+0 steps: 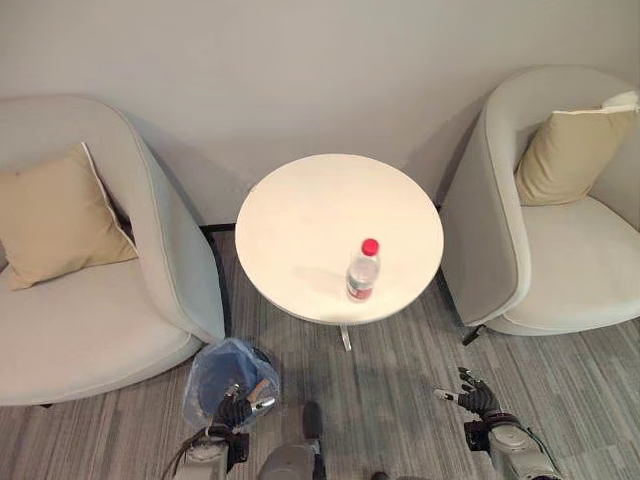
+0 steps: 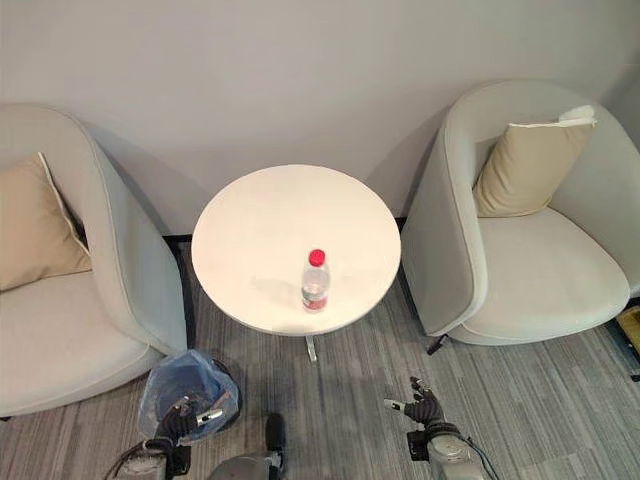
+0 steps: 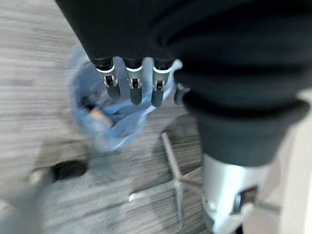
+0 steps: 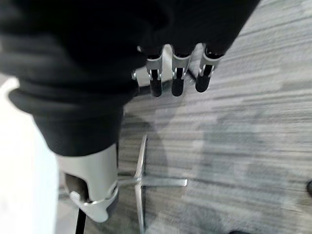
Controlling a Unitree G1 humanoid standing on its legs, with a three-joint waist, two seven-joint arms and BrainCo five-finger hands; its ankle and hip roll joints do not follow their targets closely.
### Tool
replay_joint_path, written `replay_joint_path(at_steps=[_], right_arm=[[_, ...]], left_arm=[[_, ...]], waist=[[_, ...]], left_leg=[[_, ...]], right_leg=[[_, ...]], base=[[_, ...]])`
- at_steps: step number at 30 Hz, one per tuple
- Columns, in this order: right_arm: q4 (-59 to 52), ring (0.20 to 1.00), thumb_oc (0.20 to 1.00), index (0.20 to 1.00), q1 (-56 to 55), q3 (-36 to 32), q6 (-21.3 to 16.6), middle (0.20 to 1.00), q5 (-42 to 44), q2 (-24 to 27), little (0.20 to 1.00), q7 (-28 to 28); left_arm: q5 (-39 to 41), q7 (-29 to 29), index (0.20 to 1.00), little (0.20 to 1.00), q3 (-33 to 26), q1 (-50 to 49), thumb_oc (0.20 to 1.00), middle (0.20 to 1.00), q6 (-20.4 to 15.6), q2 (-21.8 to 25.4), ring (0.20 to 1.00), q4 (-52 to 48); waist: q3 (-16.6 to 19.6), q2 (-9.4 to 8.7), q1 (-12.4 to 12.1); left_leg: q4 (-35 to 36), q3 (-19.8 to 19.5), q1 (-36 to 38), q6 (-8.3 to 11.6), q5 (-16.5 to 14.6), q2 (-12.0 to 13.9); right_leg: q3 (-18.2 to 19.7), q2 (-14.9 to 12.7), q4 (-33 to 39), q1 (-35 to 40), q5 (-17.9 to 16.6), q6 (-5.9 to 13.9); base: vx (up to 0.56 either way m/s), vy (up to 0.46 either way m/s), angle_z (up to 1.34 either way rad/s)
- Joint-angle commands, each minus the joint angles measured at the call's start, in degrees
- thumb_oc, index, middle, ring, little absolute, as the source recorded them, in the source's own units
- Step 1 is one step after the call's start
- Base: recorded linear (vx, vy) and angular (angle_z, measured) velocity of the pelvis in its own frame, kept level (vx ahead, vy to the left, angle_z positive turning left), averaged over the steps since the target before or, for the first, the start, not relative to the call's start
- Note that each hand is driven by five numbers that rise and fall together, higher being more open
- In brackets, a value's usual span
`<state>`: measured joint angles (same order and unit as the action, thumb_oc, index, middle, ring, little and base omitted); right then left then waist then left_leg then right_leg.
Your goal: Gather garbage on tea table into small bin, then transfer packed bag to large trash can.
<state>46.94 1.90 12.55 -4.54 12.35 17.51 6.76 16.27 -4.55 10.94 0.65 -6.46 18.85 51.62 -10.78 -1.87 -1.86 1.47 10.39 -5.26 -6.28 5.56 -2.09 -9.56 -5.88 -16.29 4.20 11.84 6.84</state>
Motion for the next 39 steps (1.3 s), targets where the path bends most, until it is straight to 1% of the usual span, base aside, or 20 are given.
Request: replay_joint_path(at_steps=[1,2,3,5,6,7,8,11,16,22,24,30,33,39], right_arm=[[-1.82,1.0,1.0,1.0,0.56,-0.46,-1.01,1.0,-1.48,1.5,1.0,-0.07],[-1.82,1.0,1.0,1.0,0.56,-0.46,-1.0,1.0,-1.48,1.5,1.0,-0.07],[-2.08,1.0,1.0,1.0,0.9,-0.1,-0.92,1.0,-2.35,2.05,1.0,0.03],[-3.45,1.0,1.0,1.0,1.09,0.53,-0.95,1.0,-3.24,2.75,1.0,0.19],[-4.59,1.0,1.0,1.0,1.07,0.84,-0.94,1.0,-4.06,3.26,1.0,0.25],[-5.5,1.0,1.0,1.0,0.93,0.85,-1.09,1.0,-4.63,3.59,1.0,0.27],[-6.78,1.0,1.0,1.0,0.67,1.37,-1.33,1.0,-6.1,4.16,1.0,0.11],[-11.13,1.0,1.0,1.0,0.14,2.25,-1.6,1.0,-9.47,6.17,1.0,-0.13],[-19.42,1.0,1.0,1.0,0.49,4.18,-2.32,1.0,-15.19,10.26,1.0,-0.94],[-25.76,1.0,1.0,1.0,1.87,6.62,-2.95,1.0,-18.65,13.4,1.0,-2.39],[-28.71,1.0,1.0,1.0,4.08,9.39,-3.82,1.0,-19.84,14.52,1.0,-3.35],[-29.5,1.0,1.0,1.0,8.31,13.5,-4.28,1.0,-20.88,13.69,1.0,-3.82],[-28.9,1.0,1.0,1.0,11.41,16.08,-4.16,1.0,-21.96,12.12,1.0,-3.41],[-26.72,1.0,1.0,1.0,12.4,15.78,-3.01,1.0,-21.89,10.07,1.0,-1.85]], left_arm=[[-2.28,-0.67,1.0,1.0,-2.02,-1.84,1.0,1.0,-1.46,1.51,1.0,-2.73],[-2.28,-0.67,1.0,1.0,-2.02,-1.83,1.0,1.0,-1.47,1.5,1.0,-2.72],[-2.39,-0.68,1.0,1.0,-1.95,-1.58,1.0,1.0,-1.5,1.55,1.0,-2.33],[-2.28,-0.92,1.0,1.0,-1.79,-1.14,1.0,1.0,-1.64,1.53,1.0,-2.3],[-2.39,-0.97,1.0,1.0,-1.79,-1.02,1.0,1.0,-1.73,1.59,1.0,-2.49],[-2.6,-0.96,1.0,1.0,-1.93,-0.97,1.0,1.0,-1.88,1.49,1.0,-2.36],[-2.99,-0.97,1.0,1.0,-1.98,-1.19,1.0,1.0,-2.09,1.39,1.0,-2.21],[-3.58,-0.68,1.0,1.0,-2.11,-1.87,1.0,1.0,-2.16,1.11,1.0,-2.04],[-3.88,-0.4,1.0,1.0,-1.82,-2.65,1.0,1.0,-1.94,0.14,1.0,-2.24],[-4.57,-0.21,1.0,1.0,-1.31,-3.06,1.0,1.0,-2.03,-0.46,1.0,-2.34],[-5.09,0.06,1.0,1.0,-0.42,-3.29,1.0,1.0,-2.25,-1.0,1.0,-1.89],[-5.35,0.18,1.0,1.0,0.64,-3.57,1.0,1.0,-2.43,-1.43,1.0,-2.15],[-5.71,0.24,1.0,1.0,1.14,-4.24,1.0,1.0,-2.31,-1.64,1.0,-1.88],[-5.7,0.15,1.0,1.0,0.92,-5.78,1.0,1.0,-2.13,-1.06,1.0,-1.97]], waist=[[1.35,-0.56,-1.25],[1.31,-0.56,-1.24],[0.9,-0.08,-0.5],[-0.13,0.18,0.65],[-0.58,0.06,1.0],[-0.74,-0.04,1.24],[-0.71,-0.19,1.15],[0.07,-0.38,0.97],[0.91,-0.02,0.61],[1.12,0.59,0.42],[1.49,1.01,0.08],[1.98,1.47,-0.57],[2.4,1.77,-1.47],[2.5,2.01,-3.03]], left_leg=[[-6.2,-2.15,-1.41,5.69,-8.09,2.39],[-6.11,-2.16,-1.33,5.69,-8.07,2.38],[-5.02,-2.73,-0.1,5.67,-7.93,2.36],[-4.43,-3.68,1.16,5.8,-7.76,2.16],[-4.36,-4.42,1.55,5.94,-7.71,2.02],[-4.44,-4.7,1.64,6.01,-7.71,2.04],[-4.08,-4.68,1.91,6.17,-7.65,2.06],[-3.04,-4.75,2.35,7.06,-6.82,2.53],[-1.32,-6.31,3.06,8.91,-4.87,3.66],[-0.13,-7.26,3.89,9.74,-3.79,4.13],[0.85,-7.68,4.64,10.03,-3.3,4.12],[1.86,-8.21,5.65,9.95,-3.25,3.85],[2.65,-8.81,6.34,9.81,-3.39,3.54],[3.0,-10.0,6.23,9.61,-3.54,3.14]], right_leg=[[2.34,-0.67,4.94,-3.67,-5.33,0.85],[2.33,-0.68,4.9,-3.63,-5.29,0.85],[2.74,-0.27,6.06,-6.1,-6.17,0.5],[5.02,0.66,7.6,-8.33,-7.39,0.27],[6.55,1.04,8.35,-8.43,-7.55,0.24],[7.35,1.07,9.0,-7.86,-7.56,0.46],[7.47,1.06,9.68,-7.25,-7.73,0.24],[6.55,0.98,12.35,-5.27,-7.7,-0.37],[3.69,2.06,16.67,-1.57,-7.38,-1.51],[2.01,2.65,18.21,0.54,-6.67,-2.0],[1.07,2.85,18.84,1.63,-6.29,-2.19],[0.3,2.97,19.55,2.71,-6.05,-2.22],[-0.37,2.85,19.81,3.46,-5.79,-2.12],[-1.58,2.65,19.93,3.55,-5.54,-2.02]], base=[[0.05,0.026,0.03],[0.09,0.017,-0.07],[0.06,-0.024,-0.05],[0.07,-0.057,0.0],[0.06,-0.082,0.11],[0.05,-0.109,0.27],[0.03,-0.121,0.43],[0.04,-0.146,0.28],[0.03,-0.142,0.19],[0.02,-0.055,0.17],[0.05,-0.029,0.18],[0.05,0.004,0.08],[0.08,0.033,0.14],[0.05,0.024,0.15]])
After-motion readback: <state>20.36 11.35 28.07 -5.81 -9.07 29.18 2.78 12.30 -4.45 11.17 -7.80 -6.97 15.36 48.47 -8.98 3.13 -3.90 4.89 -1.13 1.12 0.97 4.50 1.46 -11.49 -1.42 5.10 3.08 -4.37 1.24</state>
